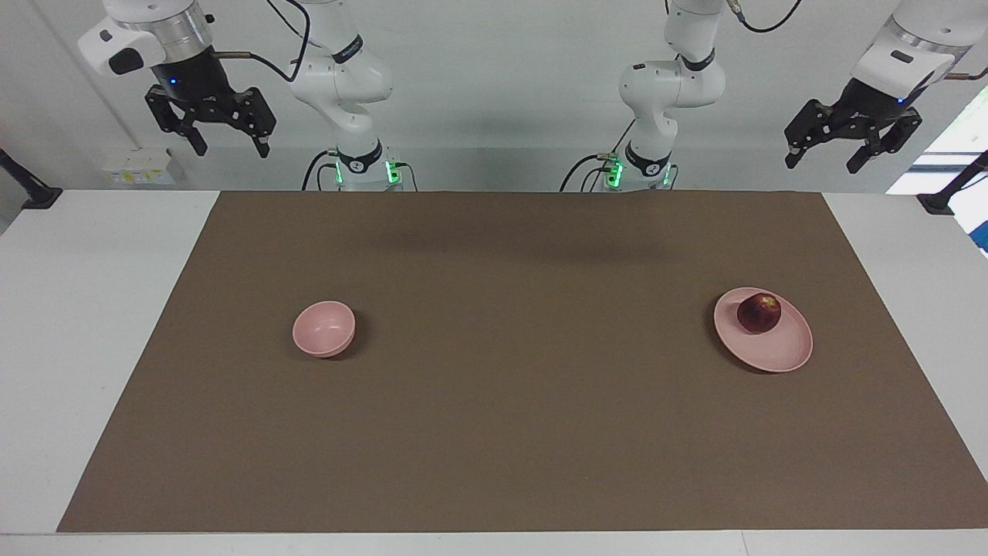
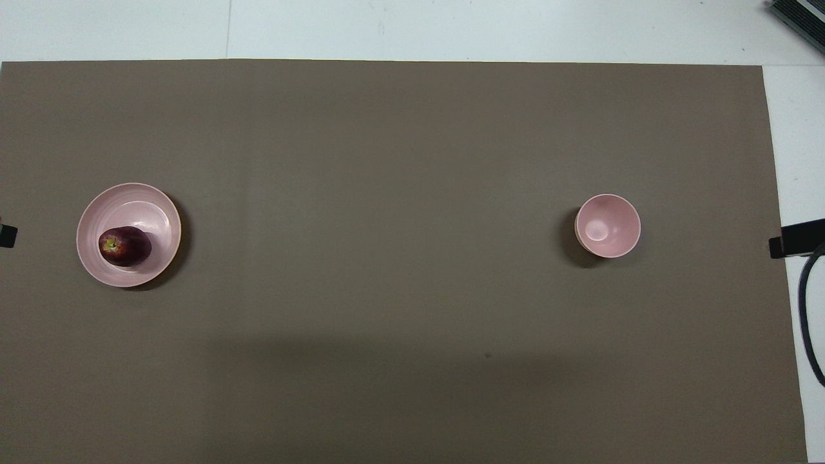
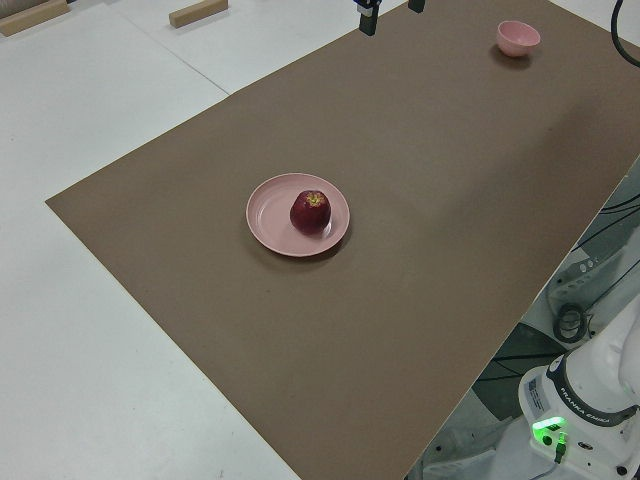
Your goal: Move apple from plate to bowl
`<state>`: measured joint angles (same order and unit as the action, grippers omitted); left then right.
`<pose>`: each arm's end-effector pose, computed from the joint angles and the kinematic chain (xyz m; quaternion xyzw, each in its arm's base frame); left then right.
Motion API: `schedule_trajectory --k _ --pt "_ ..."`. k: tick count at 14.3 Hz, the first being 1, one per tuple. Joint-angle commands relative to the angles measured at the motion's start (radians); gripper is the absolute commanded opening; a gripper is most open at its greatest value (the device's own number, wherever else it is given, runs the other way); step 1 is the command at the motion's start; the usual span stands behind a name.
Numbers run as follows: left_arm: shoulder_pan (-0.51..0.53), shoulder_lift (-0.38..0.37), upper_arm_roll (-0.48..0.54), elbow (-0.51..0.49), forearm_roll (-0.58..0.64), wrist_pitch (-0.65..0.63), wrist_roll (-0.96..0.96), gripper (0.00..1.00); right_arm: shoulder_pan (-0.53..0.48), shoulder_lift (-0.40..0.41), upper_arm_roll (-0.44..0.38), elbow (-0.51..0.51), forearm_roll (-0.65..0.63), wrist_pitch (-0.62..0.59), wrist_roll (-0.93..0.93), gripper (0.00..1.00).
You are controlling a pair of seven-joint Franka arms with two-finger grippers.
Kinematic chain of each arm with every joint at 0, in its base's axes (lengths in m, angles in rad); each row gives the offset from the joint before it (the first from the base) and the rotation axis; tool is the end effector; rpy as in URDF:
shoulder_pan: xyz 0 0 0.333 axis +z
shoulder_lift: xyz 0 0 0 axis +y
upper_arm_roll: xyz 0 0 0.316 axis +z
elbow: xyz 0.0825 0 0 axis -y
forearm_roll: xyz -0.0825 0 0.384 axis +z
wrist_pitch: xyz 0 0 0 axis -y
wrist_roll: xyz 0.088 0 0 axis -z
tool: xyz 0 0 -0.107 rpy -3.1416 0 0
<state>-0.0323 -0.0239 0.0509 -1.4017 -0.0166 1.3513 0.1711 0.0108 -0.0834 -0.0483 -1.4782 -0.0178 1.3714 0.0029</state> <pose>0.5211 0.0081 0.6962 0.9968 -0.0779 -0.0124 0.0100 0.5045 -0.0225 0.6942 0.9997 -0.0217 -0.0119 0.0065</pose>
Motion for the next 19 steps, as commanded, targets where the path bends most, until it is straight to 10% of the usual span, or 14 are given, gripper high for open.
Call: schedule_trajectory --k 1,19 --pt "0.008 -0.025 -0.006 -0.028 0.013 -0.006 0.005 1.0 -0.006 -0.007 0.001 -0.001 0.012 -0.006 0.002 1.0" --pt "0.041 -0.076 -0.002 -0.287 0.01 0.221 0.016 1.0 -0.006 -0.007 0.001 -0.001 0.012 -0.006 0.002 1.0"
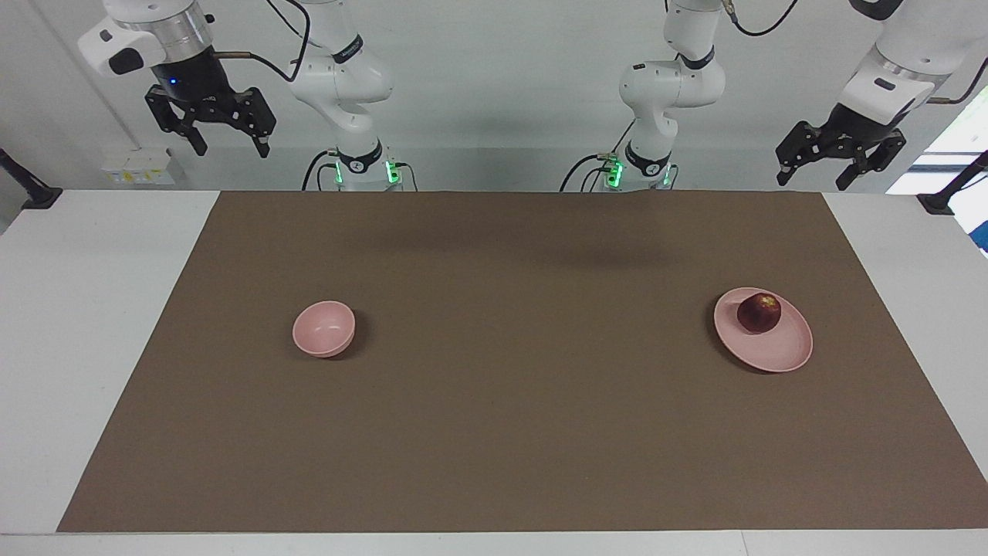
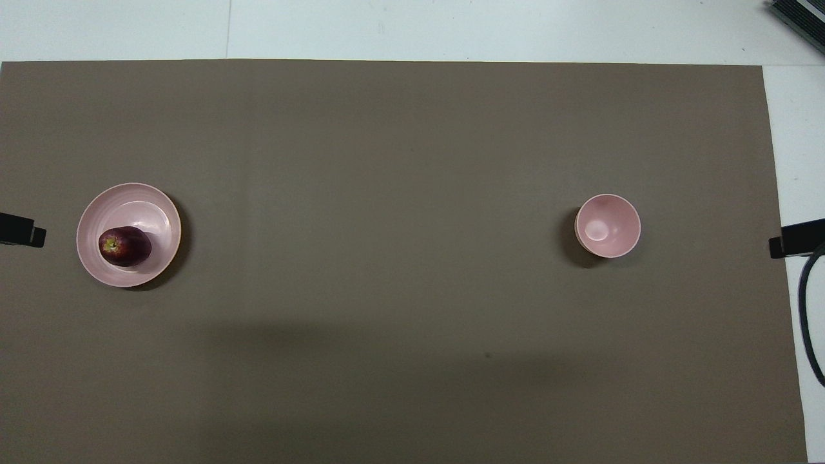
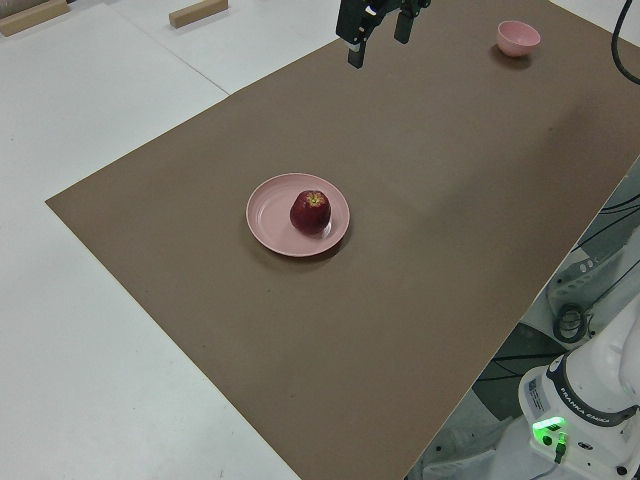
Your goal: Move apple from plate to bowl
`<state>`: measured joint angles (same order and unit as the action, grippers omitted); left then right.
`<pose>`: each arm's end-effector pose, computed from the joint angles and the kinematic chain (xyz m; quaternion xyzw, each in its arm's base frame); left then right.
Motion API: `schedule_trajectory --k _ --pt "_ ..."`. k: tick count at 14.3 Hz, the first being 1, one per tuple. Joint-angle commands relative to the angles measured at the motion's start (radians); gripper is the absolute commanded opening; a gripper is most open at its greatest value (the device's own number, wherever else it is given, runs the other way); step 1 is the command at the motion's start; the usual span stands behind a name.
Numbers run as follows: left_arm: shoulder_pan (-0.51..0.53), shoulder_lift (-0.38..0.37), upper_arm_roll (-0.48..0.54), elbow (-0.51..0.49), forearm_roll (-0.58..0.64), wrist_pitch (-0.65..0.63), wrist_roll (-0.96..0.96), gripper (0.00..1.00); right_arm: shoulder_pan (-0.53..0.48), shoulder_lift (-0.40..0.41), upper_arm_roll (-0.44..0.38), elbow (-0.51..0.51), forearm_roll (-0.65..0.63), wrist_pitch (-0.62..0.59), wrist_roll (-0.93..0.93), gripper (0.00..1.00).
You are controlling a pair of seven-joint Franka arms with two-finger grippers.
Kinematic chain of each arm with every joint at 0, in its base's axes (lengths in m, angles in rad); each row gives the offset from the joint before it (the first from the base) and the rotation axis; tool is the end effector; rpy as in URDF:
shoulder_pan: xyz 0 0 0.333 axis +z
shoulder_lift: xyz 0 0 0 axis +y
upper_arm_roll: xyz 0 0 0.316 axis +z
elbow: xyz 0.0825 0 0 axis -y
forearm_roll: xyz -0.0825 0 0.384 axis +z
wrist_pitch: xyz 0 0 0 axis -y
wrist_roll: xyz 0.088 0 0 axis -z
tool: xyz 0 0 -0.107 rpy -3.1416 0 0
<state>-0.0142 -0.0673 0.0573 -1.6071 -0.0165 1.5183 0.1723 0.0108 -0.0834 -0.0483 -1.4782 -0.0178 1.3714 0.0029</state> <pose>0.5276 0.0220 0.6393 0.9978 -0.0650 -0.0096 0.0113 0.5045 -0.0225 0.6942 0.9997 -0.0217 -0.0119 0.0065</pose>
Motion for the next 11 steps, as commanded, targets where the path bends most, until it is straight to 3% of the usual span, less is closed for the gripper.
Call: schedule_trajectory --k 1,11 --pt "0.031 -0.032 -0.008 -0.114 0.01 0.084 0.015 1.0 -0.006 -0.007 0.001 -0.001 0.012 -0.006 0.002 1.0" --pt "0.071 -0.02 -0.008 -0.416 0.009 0.48 0.021 1.0 -0.006 -0.007 0.001 -0.001 0.012 -0.006 0.002 1.0"
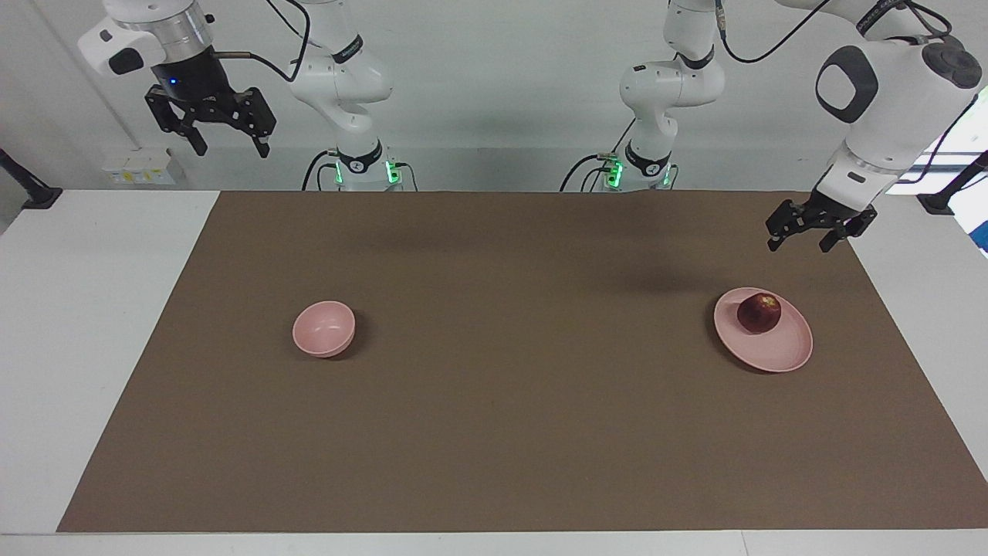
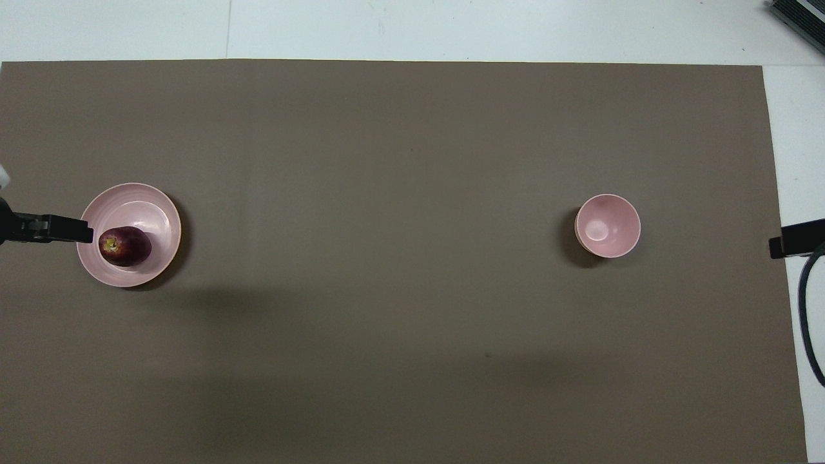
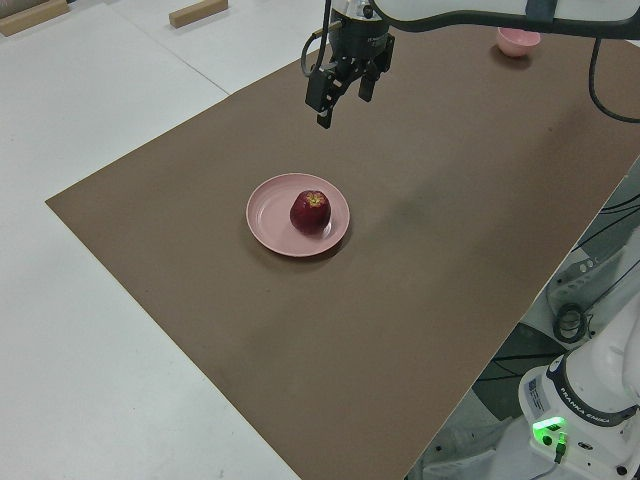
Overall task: Move apple from plate to bowl
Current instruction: 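Reach the left gripper to the apple on the plate and grasp it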
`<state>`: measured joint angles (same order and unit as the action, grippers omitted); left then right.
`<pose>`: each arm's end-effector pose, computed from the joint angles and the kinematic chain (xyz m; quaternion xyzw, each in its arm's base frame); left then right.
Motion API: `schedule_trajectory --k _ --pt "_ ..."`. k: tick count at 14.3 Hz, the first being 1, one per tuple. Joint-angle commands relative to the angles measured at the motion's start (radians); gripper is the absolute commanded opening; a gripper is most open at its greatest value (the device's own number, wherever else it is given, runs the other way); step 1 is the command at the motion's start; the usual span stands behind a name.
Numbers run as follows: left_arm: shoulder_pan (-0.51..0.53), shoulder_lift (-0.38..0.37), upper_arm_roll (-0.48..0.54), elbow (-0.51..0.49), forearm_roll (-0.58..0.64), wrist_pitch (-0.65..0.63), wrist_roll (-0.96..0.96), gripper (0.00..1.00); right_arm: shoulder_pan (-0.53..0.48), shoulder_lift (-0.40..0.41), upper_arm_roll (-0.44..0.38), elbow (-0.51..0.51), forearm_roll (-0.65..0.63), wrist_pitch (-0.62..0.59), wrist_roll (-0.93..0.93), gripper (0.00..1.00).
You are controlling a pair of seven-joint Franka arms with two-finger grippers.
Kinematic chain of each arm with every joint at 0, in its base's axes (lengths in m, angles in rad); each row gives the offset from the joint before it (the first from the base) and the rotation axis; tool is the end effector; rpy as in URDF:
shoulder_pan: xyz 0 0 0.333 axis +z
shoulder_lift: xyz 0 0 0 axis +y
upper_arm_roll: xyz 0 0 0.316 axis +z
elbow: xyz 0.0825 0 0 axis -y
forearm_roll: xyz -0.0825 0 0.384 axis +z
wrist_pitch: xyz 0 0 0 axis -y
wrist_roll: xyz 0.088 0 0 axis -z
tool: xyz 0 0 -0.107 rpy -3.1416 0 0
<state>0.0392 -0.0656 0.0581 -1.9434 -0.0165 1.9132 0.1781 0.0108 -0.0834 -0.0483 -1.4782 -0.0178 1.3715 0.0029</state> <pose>0.5418 0.0523 0.5125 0.9991 -0.0378 0.0188 0.0072 0.5045 -0.0225 0.6942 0.9997 -0.0217 -0.0118 0.0065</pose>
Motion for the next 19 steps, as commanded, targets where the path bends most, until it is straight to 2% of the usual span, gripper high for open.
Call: schedule_trajectory --k 1,4,8,13,19 --pt "0.024 -0.019 -0.009 -0.104 0.009 0.128 0.015 1.0 -0.006 -0.007 0.001 -0.001 0.012 -0.006 0.002 1.0" --pt "0.03 0.01 -0.009 -0.163 0.009 0.233 0.024 1.0 -0.006 -0.007 0.001 -0.001 0.012 -0.006 0.002 1.0" --pt "0.047 0.091 -0.009 -0.216 0.009 0.41 0.026 1.0 -0.006 -0.007 0.001 -0.001 0.013 -0.006 0.002 1.0" --pt "0.053 0.15 -0.009 -0.253 0.003 0.527 0.024 1.0 -0.005 -0.007 0.001 -0.001 0.012 -0.006 0.002 1.0" --pt "0.042 0.141 -0.011 -0.304 0.001 0.541 0.017 1.0 -0.006 -0.007 0.001 -0.001 0.012 -0.006 0.002 1.0"
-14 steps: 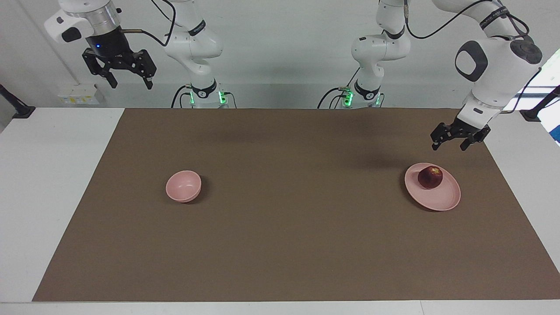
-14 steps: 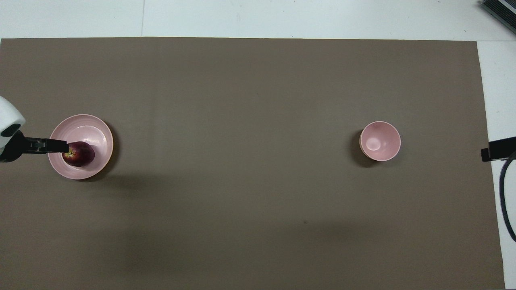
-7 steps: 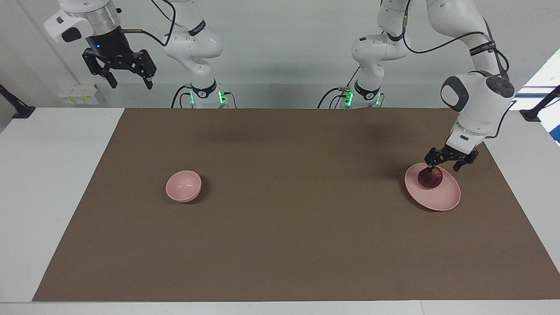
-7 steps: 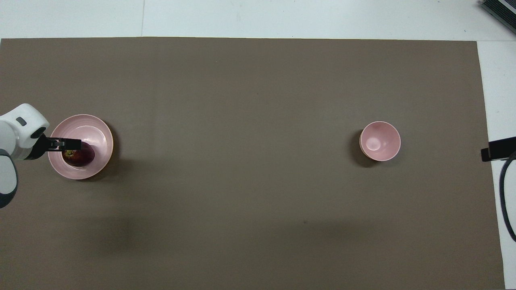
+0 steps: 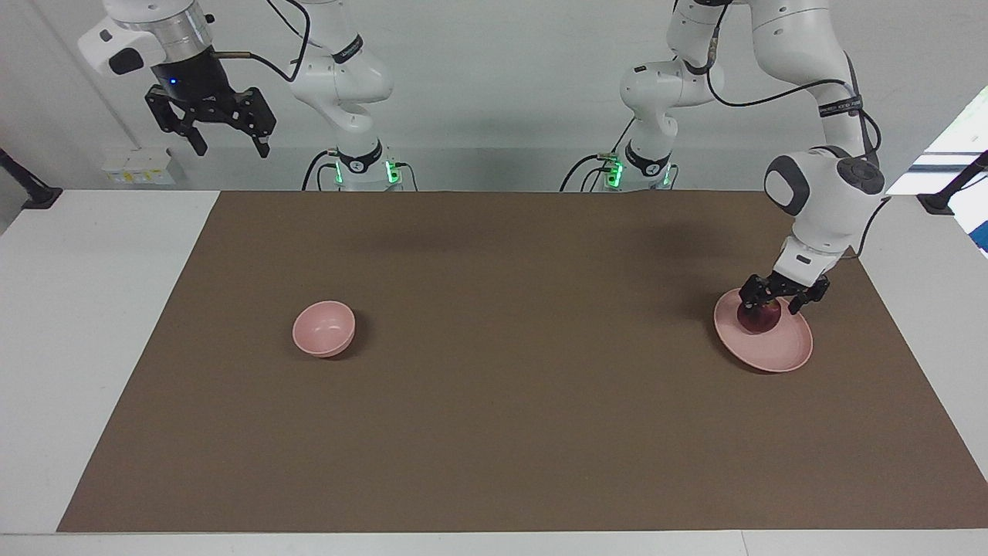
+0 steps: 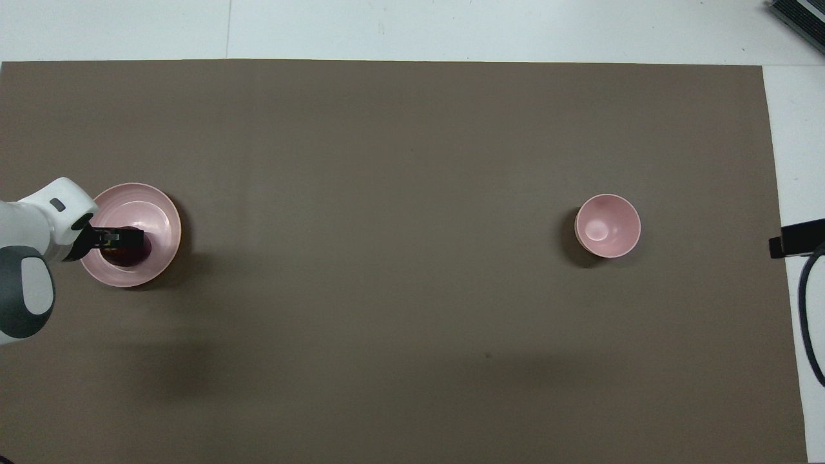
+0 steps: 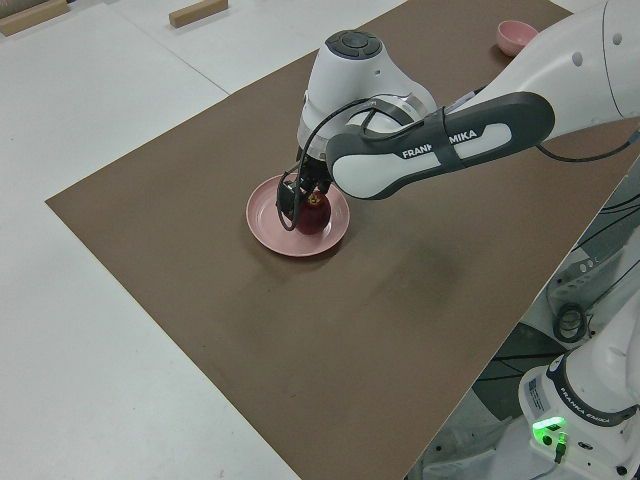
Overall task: Move apple from plate to bowl
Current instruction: 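Reach the left gripper to the apple on the plate and grasp it, then lift the apple with the left gripper while the right gripper approaches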
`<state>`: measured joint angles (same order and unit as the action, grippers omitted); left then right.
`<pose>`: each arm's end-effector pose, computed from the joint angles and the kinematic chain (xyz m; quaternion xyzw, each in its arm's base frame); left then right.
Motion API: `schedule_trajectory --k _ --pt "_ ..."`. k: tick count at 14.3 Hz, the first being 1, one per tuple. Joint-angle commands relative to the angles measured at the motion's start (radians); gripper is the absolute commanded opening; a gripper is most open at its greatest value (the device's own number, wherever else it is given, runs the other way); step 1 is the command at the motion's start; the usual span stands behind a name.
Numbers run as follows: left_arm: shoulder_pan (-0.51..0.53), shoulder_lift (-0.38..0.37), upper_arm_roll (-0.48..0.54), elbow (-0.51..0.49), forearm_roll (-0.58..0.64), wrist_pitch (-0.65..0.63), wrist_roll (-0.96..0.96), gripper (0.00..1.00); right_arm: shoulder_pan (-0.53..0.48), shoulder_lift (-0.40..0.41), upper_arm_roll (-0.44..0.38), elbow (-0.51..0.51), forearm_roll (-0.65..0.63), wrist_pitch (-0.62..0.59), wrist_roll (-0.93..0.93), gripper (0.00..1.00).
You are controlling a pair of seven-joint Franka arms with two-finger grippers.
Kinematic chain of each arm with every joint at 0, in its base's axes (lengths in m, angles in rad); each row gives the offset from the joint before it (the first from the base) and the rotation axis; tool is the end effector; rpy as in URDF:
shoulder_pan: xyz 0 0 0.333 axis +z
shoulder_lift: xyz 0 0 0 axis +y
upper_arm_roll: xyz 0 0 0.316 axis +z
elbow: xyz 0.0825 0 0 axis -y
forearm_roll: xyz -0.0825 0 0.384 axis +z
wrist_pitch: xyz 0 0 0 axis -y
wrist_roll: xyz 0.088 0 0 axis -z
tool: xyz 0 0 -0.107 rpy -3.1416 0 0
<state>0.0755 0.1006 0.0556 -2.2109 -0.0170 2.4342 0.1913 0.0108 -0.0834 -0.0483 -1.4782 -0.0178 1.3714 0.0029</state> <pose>0.5486 0.0721 0.3455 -0.9978 0.0242 -0.0611 0.0068 0.5045 -0.0225 0.6942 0.9997 -0.0217 -0.0119 0.0065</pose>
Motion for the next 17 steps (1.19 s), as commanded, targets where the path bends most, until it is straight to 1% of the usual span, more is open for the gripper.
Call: schedule_trajectory --k 1,2,4,5,7,8,11,14,15,16,17 --pt "0.004 -0.025 -0.008 -0.035 0.002 0.019 0.004 1.0 -0.005 -0.007 0.001 -0.001 0.013 -0.006 0.002 1.0" --pt "0.004 -0.025 -0.007 -0.032 0.002 0.019 0.004 0.95 -0.006 -0.007 0.001 -0.001 0.012 -0.006 0.002 1.0" --pt "0.006 -0.024 -0.006 -0.029 0.002 0.014 0.004 0.65 -0.006 -0.007 0.001 -0.001 0.013 -0.006 0.002 1.0" --pt "0.006 -0.022 -0.006 -0.024 0.002 0.011 0.004 0.44 -0.006 -0.007 0.001 -0.001 0.013 -0.006 0.002 1.0" --pt "0.006 -0.024 -0.006 -0.017 0.002 0.003 0.014 0.1 -0.006 -0.007 0.001 -0.001 0.012 -0.006 0.002 1.0" --pt "0.006 -0.028 -0.006 -0.004 0.002 -0.009 0.011 0.01 -0.006 -0.007 0.002 -0.001 0.013 -0.006 0.002 1.0" --pt "0.003 -0.061 -0.017 0.046 0.002 -0.125 0.004 0.0 -0.006 -0.007 0.001 -0.001 0.012 -0.006 0.002 1.0" --pt "-0.037 -0.156 -0.022 0.054 0.002 -0.213 0.002 0.0 -0.006 -0.007 -0.002 -0.001 0.012 -0.006 0.002 1.0" --pt "-0.052 -0.176 -0.025 0.057 -0.001 -0.251 0.002 0.0 -0.006 -0.007 -0.002 -0.001 0.012 -0.006 0.002 1.0" --pt "-0.072 -0.196 -0.031 0.057 -0.026 -0.292 -0.001 0.0 -0.006 -0.007 -0.002 -0.001 0.013 -0.006 0.002 1.0" --pt "-0.098 -0.211 -0.031 0.06 -0.076 -0.319 -0.007 0.0 -0.006 -0.007 -0.001 -0.001 0.012 -0.006 -0.004 1.0"
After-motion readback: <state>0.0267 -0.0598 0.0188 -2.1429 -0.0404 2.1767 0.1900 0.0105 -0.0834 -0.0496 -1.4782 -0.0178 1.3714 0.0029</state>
